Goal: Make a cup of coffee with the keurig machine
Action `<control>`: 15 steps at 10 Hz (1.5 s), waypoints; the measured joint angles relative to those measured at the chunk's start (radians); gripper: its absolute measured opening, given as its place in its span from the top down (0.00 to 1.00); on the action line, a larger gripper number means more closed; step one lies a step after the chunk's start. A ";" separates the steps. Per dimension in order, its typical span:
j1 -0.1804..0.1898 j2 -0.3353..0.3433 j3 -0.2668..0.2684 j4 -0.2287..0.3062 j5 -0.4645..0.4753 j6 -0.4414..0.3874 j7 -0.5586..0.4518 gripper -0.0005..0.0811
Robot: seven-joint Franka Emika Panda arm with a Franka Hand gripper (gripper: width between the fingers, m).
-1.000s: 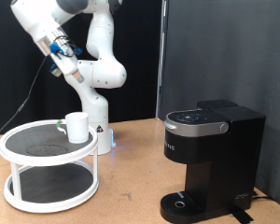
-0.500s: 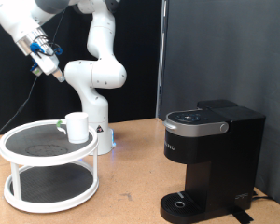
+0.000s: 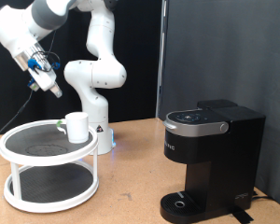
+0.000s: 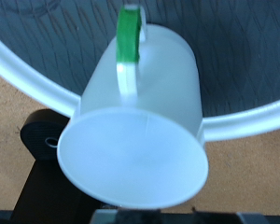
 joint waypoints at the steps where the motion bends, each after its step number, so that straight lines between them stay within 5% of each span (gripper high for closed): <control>1: 0.002 0.012 0.000 -0.016 0.005 0.033 -0.008 0.99; 3: 0.005 0.032 0.000 -0.041 0.024 0.087 -0.026 0.99; 5: 0.005 0.047 0.000 -0.057 0.051 0.115 -0.054 0.68; 6: 0.005 0.056 0.000 -0.059 0.059 0.121 -0.062 0.68; 7: 0.005 0.064 0.000 -0.062 0.063 0.129 -0.067 0.44; 8: 0.005 0.070 0.000 -0.064 0.065 0.140 -0.067 0.44; 9: 0.005 0.077 0.000 -0.067 0.065 0.151 -0.067 0.27; 10: 0.005 0.088 0.002 -0.072 0.065 0.168 -0.067 0.27; 11: 0.005 0.099 0.004 -0.079 0.065 0.186 -0.067 0.13; 15: 0.010 0.139 0.010 -0.095 0.070 0.236 -0.071 0.09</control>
